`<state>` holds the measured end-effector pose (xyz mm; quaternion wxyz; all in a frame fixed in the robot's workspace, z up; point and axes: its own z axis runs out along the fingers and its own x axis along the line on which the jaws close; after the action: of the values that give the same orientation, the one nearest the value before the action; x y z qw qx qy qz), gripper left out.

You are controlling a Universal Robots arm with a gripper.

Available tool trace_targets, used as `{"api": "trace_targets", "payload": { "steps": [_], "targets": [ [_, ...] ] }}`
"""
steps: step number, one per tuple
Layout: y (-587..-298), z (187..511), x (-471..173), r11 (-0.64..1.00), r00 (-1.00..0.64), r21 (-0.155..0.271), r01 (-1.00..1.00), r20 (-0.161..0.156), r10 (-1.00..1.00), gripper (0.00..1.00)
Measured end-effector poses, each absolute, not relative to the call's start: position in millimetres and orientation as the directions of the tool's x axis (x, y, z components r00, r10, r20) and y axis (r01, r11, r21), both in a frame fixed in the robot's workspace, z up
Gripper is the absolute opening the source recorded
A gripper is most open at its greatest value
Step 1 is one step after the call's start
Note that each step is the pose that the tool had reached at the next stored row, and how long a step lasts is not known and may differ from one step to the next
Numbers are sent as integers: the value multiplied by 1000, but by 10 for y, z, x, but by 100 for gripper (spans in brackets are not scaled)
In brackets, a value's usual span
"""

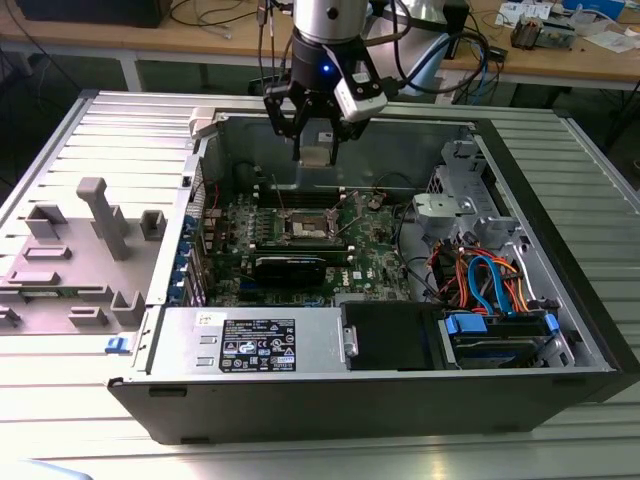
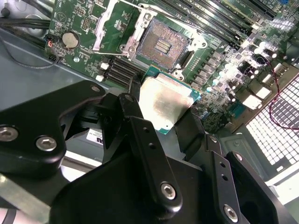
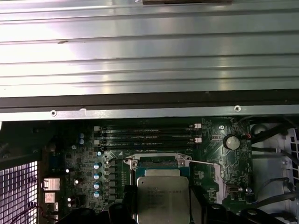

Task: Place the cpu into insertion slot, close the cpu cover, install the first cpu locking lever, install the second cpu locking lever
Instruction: 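Place the cpu into insertion slot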

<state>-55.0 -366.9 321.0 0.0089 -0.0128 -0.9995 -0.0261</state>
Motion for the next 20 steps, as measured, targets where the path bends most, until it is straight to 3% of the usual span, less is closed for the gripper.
{"api": "trace_targets", "payload": {
  "steps": [20],
  "targets": [
    [-3673, 3155, -550, 998, -1000, 50, 26, 18, 25, 55]
  ]
}}
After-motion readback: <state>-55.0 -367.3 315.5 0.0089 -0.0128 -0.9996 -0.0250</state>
